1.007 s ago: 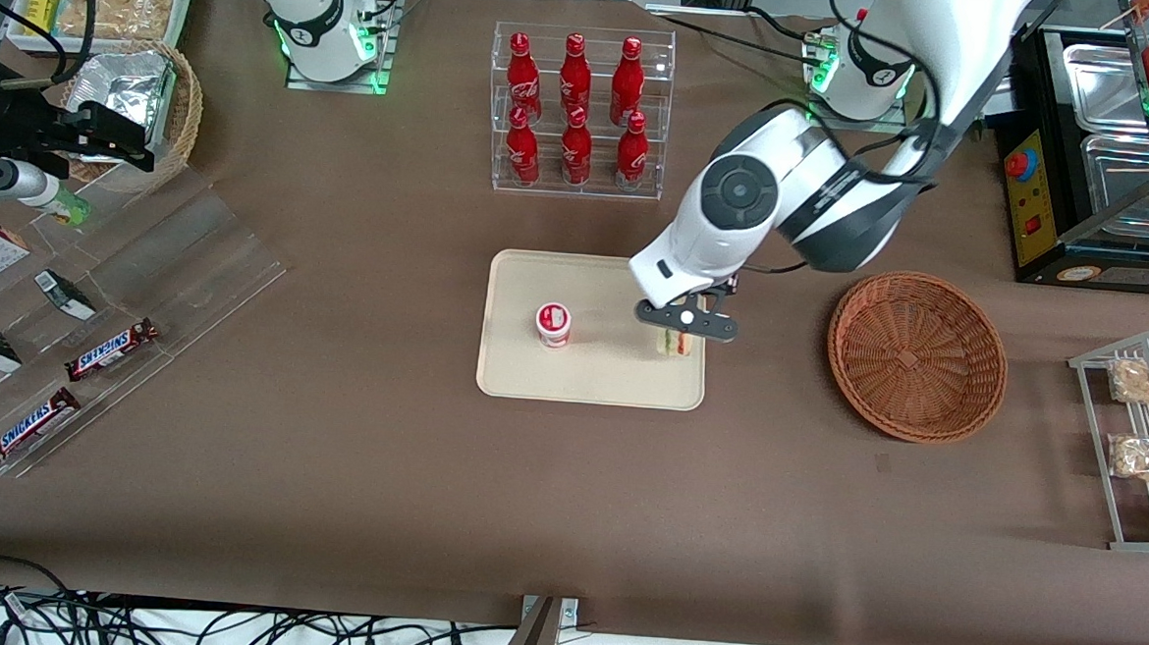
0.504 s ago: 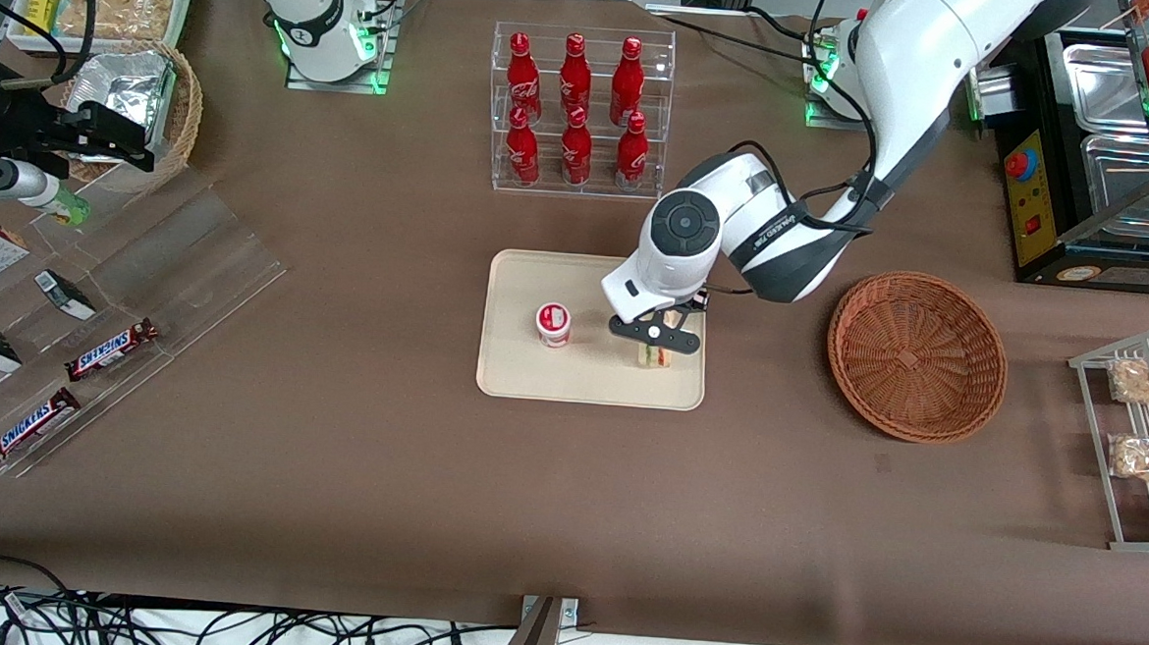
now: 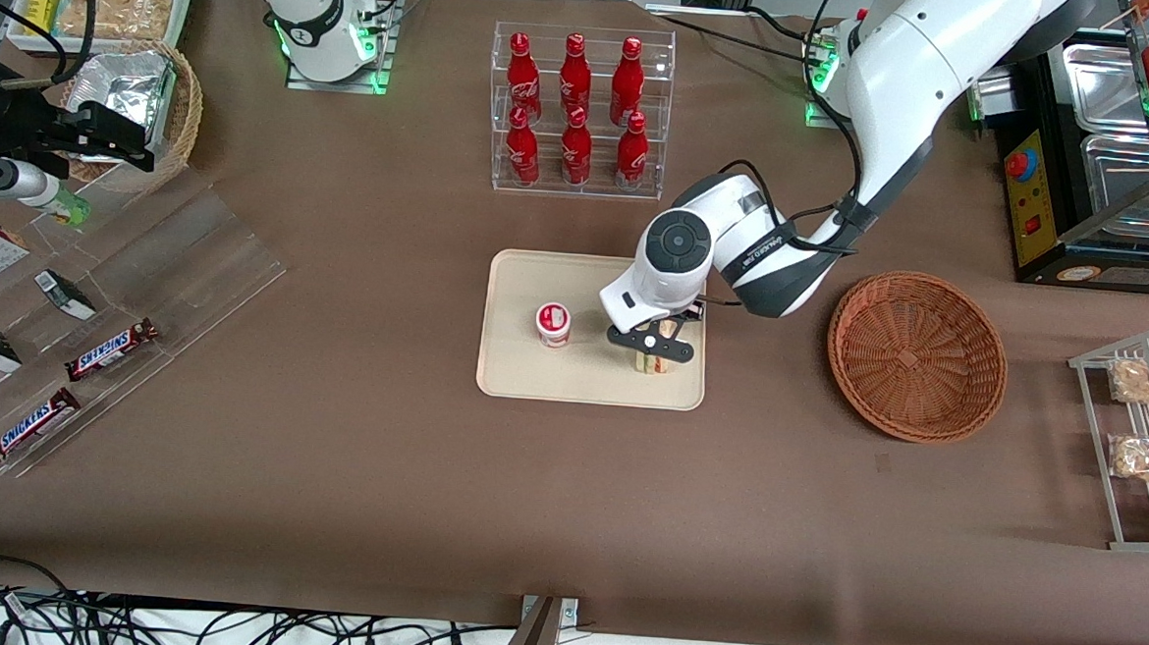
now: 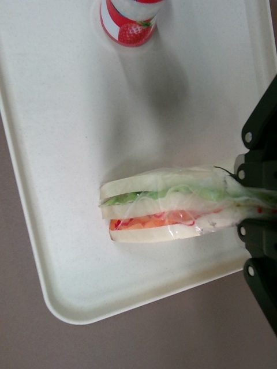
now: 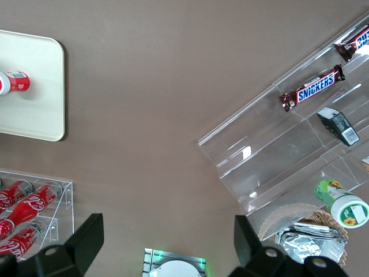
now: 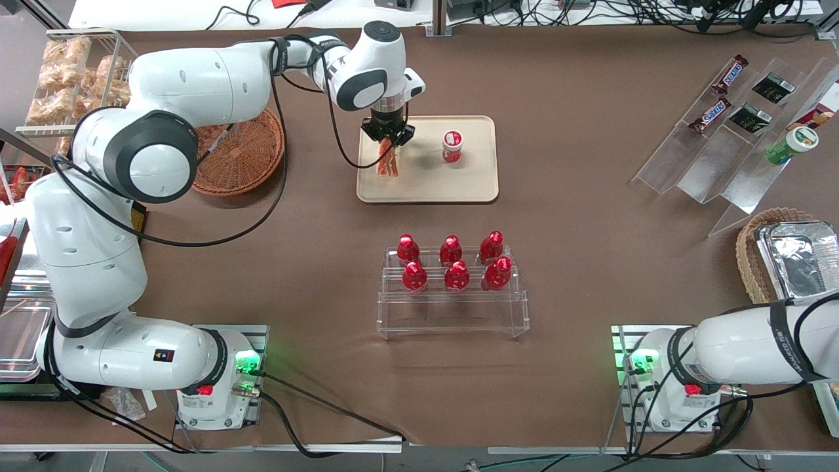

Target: Place sandwich from basket to tray

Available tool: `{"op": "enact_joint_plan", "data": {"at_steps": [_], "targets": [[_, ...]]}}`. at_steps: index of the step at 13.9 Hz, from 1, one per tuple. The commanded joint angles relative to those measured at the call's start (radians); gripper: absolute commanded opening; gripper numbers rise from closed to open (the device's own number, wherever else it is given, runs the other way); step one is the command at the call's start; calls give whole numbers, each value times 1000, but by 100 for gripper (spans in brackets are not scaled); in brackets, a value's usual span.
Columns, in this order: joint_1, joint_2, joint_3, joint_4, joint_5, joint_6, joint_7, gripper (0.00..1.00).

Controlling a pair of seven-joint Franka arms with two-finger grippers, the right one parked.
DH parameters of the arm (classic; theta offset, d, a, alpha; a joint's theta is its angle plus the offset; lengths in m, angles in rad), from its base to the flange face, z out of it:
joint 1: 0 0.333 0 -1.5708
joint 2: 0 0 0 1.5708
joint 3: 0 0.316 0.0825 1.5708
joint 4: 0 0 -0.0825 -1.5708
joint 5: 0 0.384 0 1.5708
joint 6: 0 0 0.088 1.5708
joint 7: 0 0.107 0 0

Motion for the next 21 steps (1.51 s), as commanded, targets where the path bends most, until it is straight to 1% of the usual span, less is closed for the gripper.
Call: {"op": "enact_joint_plan", "data": {"at_steps": [1,2,4,8,12,14,15,17,19,21], "targets": [[-33,16,24,20,33,2,-34,38],[-38,16,29,20,33,2,-37,48],[-38,13,27,20,33,-1,-39,99],[-17,-24,23,35,25,-38,-73,100],[55,-164,18,46,-13,-102,-102,100],[104,-244,18,47,-16,-142,-114,100],[133,-283,17,47,-31,-177,-137,100],[192,-362,17,47,-91,-202,-151,100],[224,-427,15,50,-117,-260,-148,100],[270,-473,13,82,-176,-315,-136,100]]}}
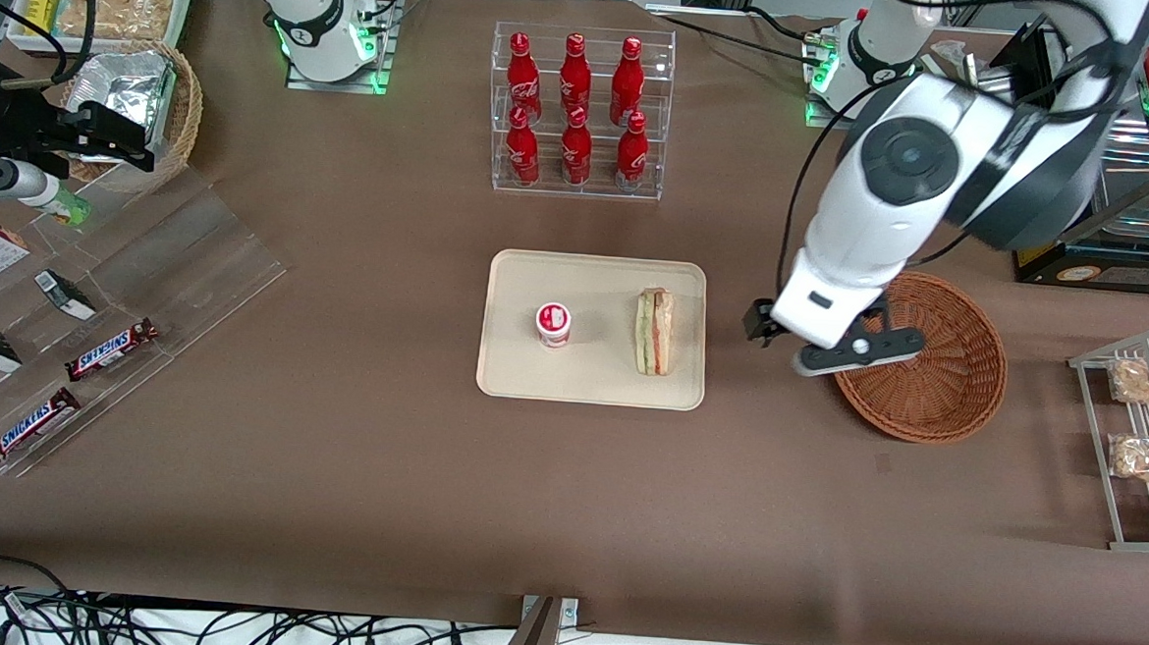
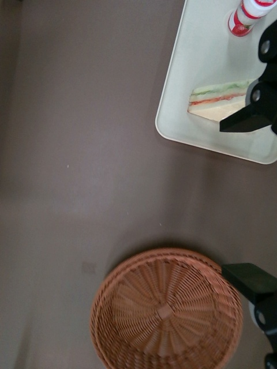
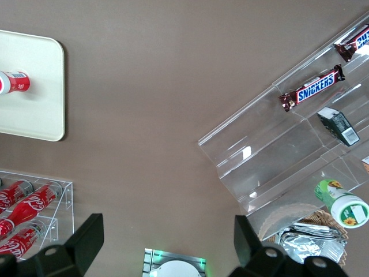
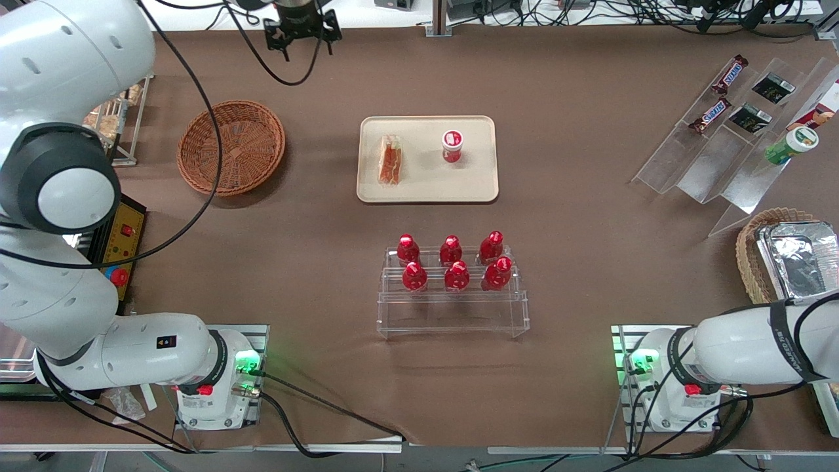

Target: Place sandwich from basket to tray

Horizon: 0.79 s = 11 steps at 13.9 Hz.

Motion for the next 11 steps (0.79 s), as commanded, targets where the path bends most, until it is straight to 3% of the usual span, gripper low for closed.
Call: {"op": "enact_joint_plan", "data": {"at_steps": [1,6,11], "targets": [[44,-64,-8,20,-65,-74,0,100],[126,-84,2,66,-142,-174,195,100],[43,-200,256,30,-275,-197,482,100]]}}
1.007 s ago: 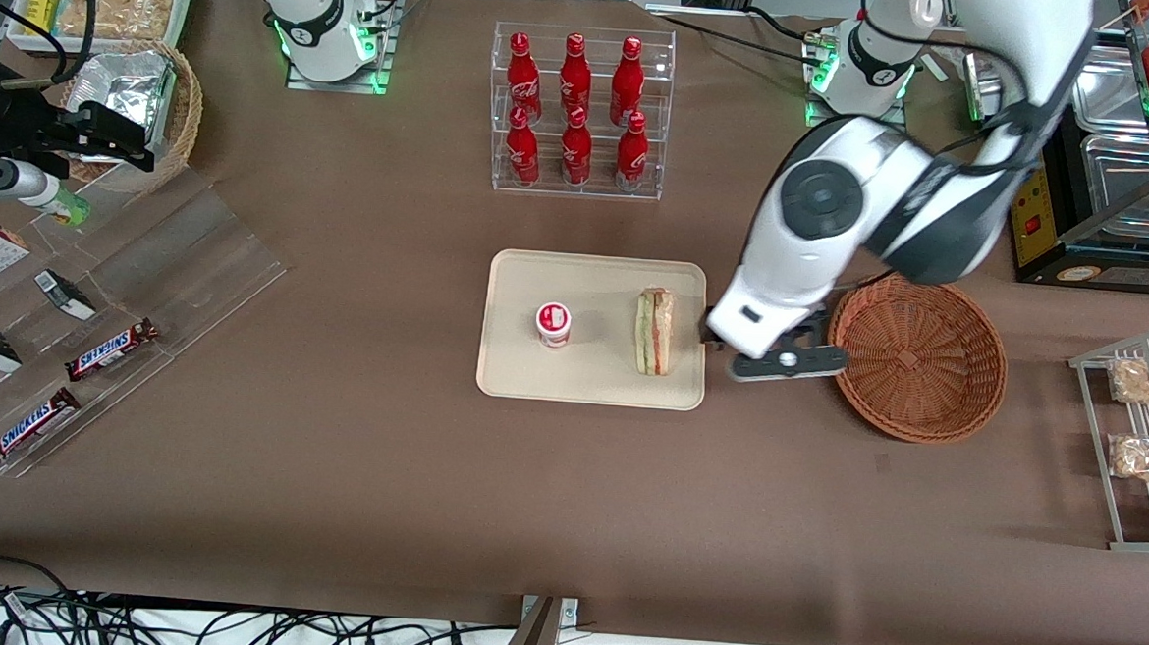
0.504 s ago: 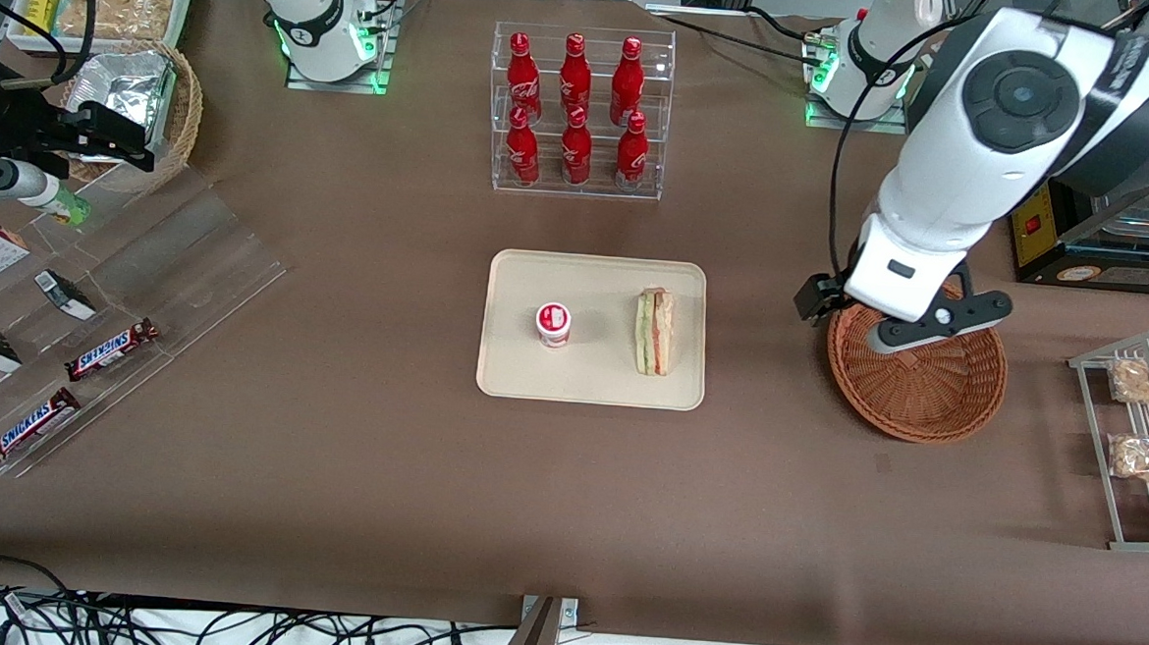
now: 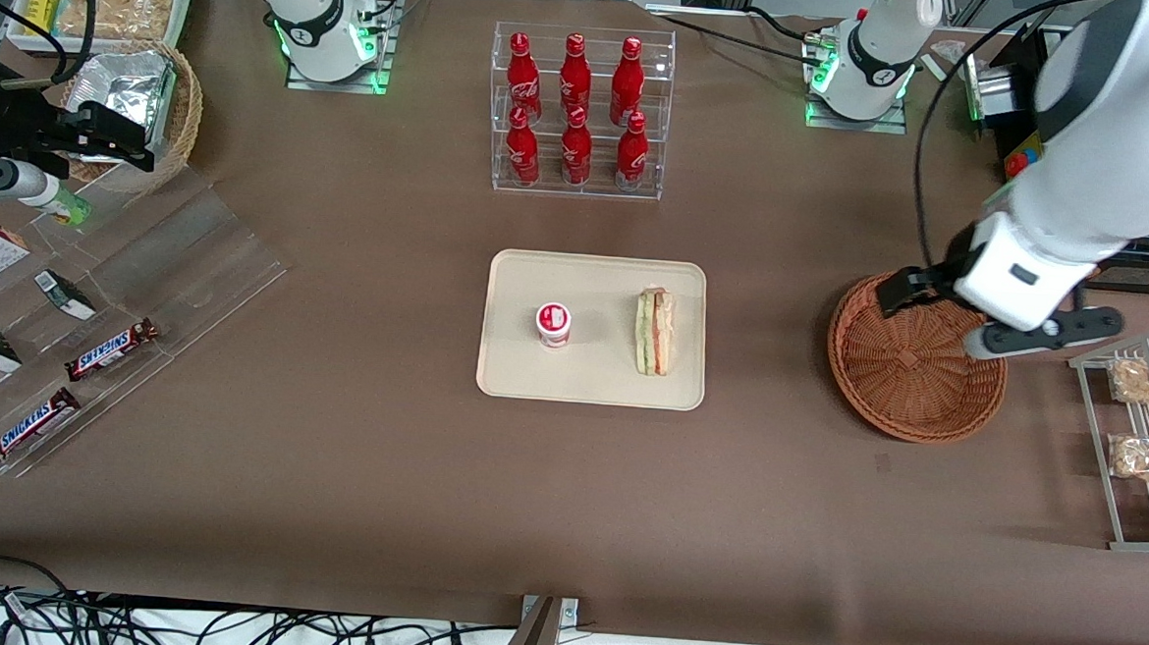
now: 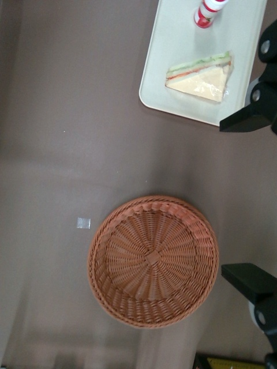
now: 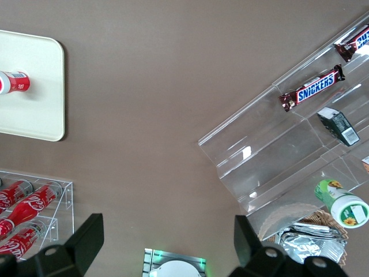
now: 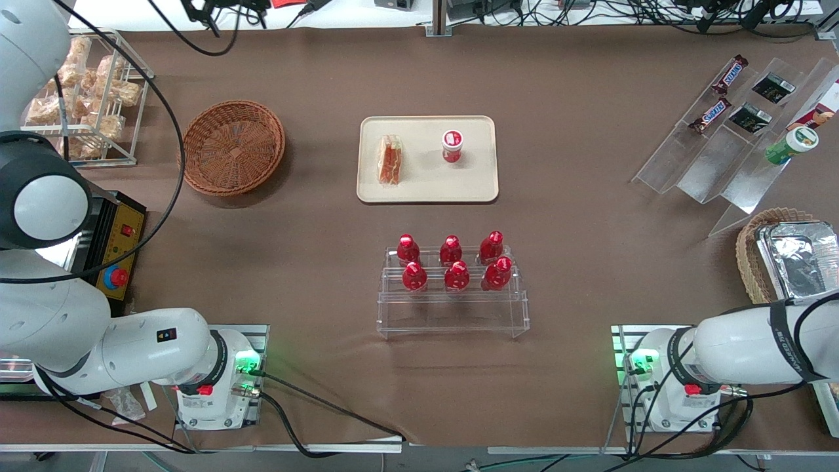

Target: Place sandwich from basket to tray

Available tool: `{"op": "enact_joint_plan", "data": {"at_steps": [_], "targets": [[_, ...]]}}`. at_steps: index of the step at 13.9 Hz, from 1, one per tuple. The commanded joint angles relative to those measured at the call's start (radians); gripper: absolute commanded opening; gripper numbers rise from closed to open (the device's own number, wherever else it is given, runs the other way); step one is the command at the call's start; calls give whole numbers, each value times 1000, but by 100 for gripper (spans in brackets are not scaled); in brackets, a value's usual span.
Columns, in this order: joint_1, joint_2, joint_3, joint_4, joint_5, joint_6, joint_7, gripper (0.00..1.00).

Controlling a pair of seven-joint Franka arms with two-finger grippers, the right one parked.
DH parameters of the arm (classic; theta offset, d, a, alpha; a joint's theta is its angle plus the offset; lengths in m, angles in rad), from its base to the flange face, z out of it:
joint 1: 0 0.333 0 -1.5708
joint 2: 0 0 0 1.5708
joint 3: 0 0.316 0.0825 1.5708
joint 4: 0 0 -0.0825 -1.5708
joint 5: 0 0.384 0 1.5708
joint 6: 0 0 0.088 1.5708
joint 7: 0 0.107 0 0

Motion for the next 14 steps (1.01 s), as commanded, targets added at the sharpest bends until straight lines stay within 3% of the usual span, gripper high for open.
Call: {"op": "enact_joint_plan", "data": {"at_steps": [1,7,14], "targets": [[-55,-84,126,-32,-57,-52,152,100],[-169,-144,357,-40,-102,-104,481,100],[-180,-124,346,-25,-88,-132,514,100]]}}
